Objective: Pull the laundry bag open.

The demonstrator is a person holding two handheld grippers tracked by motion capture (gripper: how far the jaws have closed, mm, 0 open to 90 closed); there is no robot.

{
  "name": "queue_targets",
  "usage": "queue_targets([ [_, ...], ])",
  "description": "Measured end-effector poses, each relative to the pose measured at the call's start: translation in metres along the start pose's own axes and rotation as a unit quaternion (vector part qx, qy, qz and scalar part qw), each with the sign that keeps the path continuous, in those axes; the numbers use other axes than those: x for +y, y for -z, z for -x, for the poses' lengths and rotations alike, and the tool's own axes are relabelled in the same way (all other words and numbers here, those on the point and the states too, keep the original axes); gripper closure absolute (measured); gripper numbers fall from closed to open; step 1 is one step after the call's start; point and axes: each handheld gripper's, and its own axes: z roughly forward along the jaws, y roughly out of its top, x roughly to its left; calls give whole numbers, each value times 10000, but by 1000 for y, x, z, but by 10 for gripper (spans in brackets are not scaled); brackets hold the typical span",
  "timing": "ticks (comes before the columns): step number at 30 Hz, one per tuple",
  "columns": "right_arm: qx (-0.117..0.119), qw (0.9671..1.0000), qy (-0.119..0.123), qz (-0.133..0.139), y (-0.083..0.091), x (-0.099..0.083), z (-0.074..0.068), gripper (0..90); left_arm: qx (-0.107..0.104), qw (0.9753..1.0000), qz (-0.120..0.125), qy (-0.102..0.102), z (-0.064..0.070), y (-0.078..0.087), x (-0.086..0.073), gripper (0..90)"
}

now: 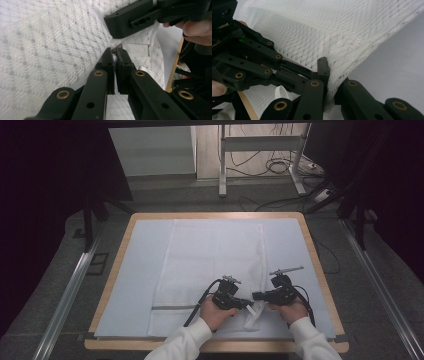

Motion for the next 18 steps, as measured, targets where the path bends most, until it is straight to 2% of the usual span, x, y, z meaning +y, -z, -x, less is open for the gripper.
queue_targets([
  [6,53,10000,6,21,1,0,1,885,-36,10000,19,22,-2,4,0,871],
  [8,48,10000,17,24,2,0,1,885,15,10000,-9,-11,-3,5,0,870],
  [10,65,10000,15,20,3,0,1,885,-17,10000,34,58,-4,6,-1,871],
  [12,71,10000,30,32,3,0,1,885,101,9999,17,-39,-3,8,-2,870],
  [18,38,10000,38,23,3,0,1,885,183,9998,-1,12,-5,11,-2,870],
])
